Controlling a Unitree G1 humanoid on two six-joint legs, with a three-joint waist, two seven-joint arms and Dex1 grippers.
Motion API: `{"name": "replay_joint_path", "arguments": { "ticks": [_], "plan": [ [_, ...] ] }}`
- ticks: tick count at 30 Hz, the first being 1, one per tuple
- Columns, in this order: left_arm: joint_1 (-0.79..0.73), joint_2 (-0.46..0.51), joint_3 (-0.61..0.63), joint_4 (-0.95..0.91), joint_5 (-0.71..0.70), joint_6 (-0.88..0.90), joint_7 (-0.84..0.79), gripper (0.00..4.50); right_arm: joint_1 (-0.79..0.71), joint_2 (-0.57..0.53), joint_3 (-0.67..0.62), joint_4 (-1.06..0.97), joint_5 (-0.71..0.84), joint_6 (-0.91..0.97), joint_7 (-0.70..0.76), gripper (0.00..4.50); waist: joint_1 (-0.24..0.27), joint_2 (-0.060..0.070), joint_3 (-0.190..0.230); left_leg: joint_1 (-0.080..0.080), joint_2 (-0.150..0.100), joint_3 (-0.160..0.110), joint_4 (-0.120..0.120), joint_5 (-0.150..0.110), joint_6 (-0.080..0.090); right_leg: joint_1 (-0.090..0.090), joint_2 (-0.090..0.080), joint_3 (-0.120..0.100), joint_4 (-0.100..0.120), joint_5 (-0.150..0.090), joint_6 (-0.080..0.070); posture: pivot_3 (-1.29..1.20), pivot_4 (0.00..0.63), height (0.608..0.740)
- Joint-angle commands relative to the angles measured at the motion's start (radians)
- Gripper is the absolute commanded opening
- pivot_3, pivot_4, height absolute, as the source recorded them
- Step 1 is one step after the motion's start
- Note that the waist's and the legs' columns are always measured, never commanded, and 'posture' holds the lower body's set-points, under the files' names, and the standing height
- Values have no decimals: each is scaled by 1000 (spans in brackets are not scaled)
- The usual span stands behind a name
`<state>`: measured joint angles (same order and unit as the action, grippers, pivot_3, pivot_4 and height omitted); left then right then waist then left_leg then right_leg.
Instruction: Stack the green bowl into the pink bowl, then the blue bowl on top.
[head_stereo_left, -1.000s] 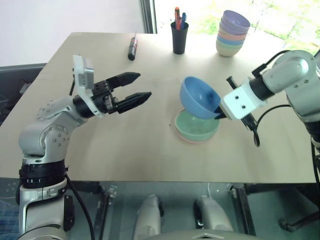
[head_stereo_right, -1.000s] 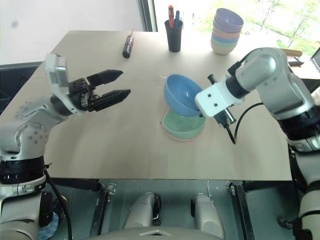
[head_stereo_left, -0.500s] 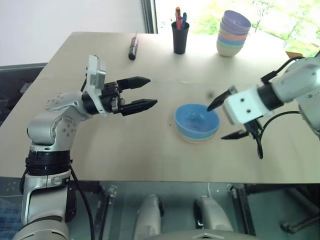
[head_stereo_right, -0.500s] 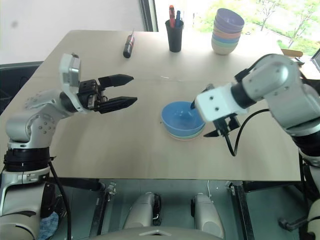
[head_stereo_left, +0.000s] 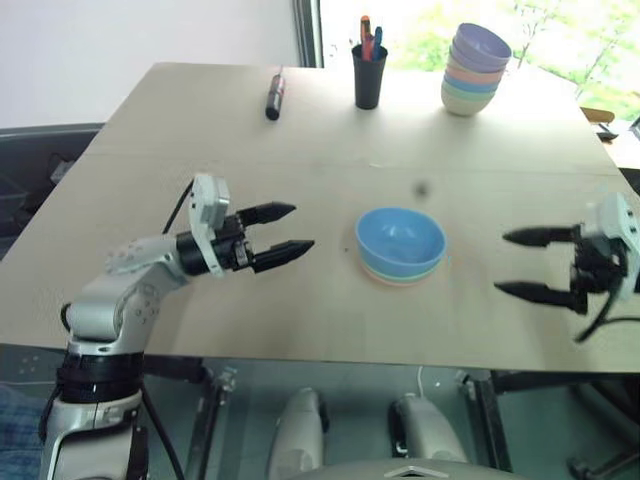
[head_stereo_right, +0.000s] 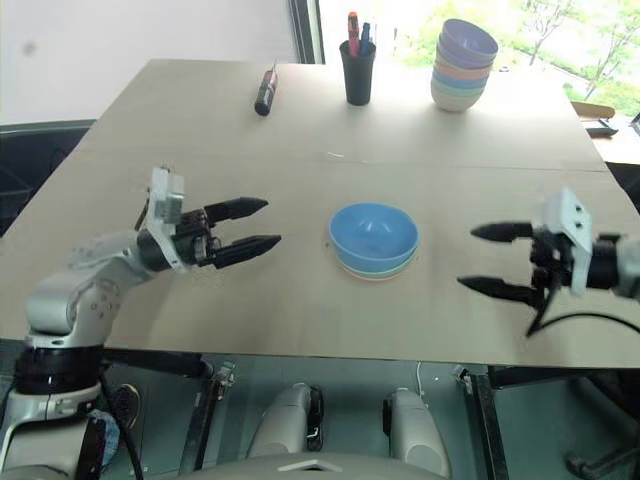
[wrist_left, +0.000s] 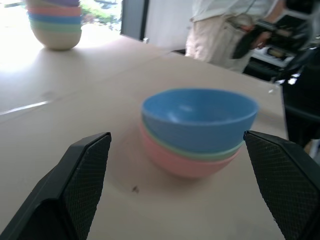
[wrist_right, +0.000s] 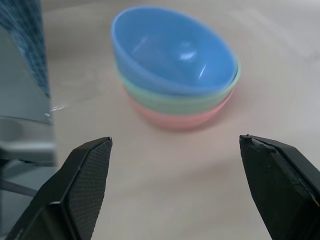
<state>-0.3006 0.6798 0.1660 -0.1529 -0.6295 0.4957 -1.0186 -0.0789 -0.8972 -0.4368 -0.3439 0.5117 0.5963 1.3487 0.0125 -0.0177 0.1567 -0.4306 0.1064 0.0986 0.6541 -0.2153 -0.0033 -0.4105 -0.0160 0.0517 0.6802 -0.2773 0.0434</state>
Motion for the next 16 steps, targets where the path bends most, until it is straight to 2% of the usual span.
{"name": "replay_joint_path", "arguments": {
  "ticks": [1,5,10,16],
  "plan": [
    [56,1,39,-28,19,-65,6,4500,84,58,-133,-16,68,-79,-21,4290,-3,-1,-1,1,0,0,0,0,0,1,0,0,0,0,0,0,150,740],
    [111,-16,59,-27,19,-118,2,4500,156,131,-188,9,75,-191,-58,4290,-3,-1,-1,1,0,-1,0,0,0,2,0,-1,0,0,0,0,150,740],
    [146,-30,41,-25,77,-193,30,4500,215,128,-191,86,67,-266,-26,4290,-1,-2,-2,2,0,-1,0,0,0,2,0,-1,0,0,0,0,150,740],
    [144,-33,37,-29,73,-205,14,4500,218,119,-150,101,76,-295,-41,4290,-2,-2,-2,2,0,-1,0,0,0,2,0,-1,0,0,0,0,150,740]
  ]
}}
